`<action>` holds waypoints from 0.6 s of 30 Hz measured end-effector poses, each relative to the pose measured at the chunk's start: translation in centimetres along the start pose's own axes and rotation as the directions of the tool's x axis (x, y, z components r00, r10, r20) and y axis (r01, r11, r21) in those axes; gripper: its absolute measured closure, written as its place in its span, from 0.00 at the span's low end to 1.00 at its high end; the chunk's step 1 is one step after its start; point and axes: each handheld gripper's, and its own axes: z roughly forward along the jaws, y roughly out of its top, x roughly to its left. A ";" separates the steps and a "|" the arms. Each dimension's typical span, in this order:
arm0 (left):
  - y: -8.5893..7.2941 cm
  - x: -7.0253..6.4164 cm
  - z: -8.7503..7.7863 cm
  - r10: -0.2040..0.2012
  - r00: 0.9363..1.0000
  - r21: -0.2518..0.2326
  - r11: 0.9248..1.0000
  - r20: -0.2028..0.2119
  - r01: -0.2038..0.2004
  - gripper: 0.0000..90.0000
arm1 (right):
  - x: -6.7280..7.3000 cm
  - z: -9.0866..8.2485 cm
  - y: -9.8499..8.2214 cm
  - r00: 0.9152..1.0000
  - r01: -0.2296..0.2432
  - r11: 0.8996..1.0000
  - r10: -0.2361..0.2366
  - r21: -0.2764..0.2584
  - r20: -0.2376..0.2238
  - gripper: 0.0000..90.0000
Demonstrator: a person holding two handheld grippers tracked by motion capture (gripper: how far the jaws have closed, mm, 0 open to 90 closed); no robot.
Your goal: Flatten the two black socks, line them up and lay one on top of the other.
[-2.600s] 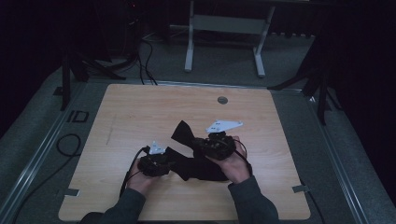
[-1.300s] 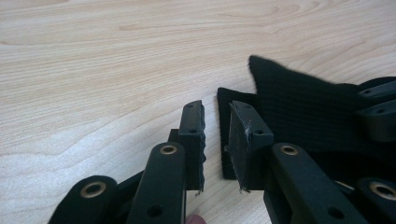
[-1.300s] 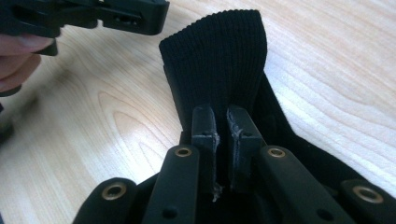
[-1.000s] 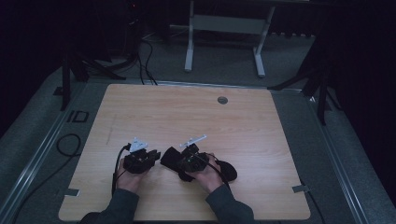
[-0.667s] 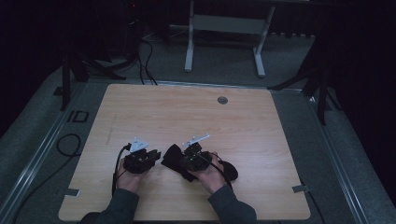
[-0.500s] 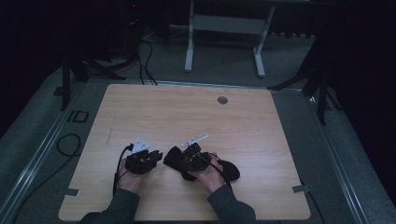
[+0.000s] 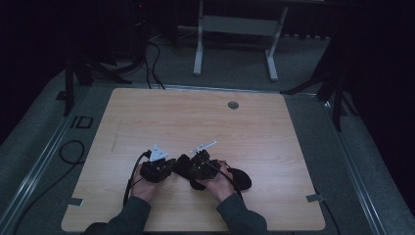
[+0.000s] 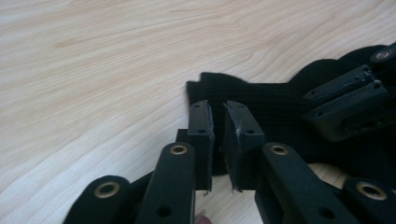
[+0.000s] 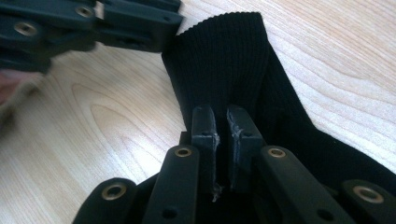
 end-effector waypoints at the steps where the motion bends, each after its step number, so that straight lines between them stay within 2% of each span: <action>1: 0.1 -0.1 0.3 0.004 1.000 0.001 1.000 0.001 -0.004 0.93 | 0.0 0.0 0.0 1.000 0.003 1.000 -0.003 0.000 0.000 0.92; 8: -0.1 -0.2 1.1 0.008 1.000 0.047 0.999 -0.010 -0.007 0.96 | 0.0 0.1 0.0 1.000 0.003 1.000 -0.003 0.003 0.001 0.92; 11: -0.2 -0.1 1.4 0.005 1.000 0.071 0.997 0.011 -0.005 0.95 | 0.1 0.3 -0.1 1.000 0.008 1.000 -0.008 0.007 0.000 0.92; 15: -0.2 -0.1 1.5 0.016 1.000 0.079 0.997 0.006 -0.016 0.96 | 0.1 0.4 -0.2 1.000 0.008 1.000 -0.008 0.012 0.000 0.92; 16: -0.2 -0.1 1.5 0.016 1.000 0.081 0.997 0.006 -0.017 0.96 | 0.1 0.4 -0.2 1.000 0.008 1.000 -0.008 0.009 -0.002 0.91; 18: -0.2 -0.1 1.5 0.017 1.000 0.083 0.996 0.007 -0.017 0.96 | 0.0 0.2 -0.1 1.000 0.003 1.000 -0.003 -0.002 -0.024 0.81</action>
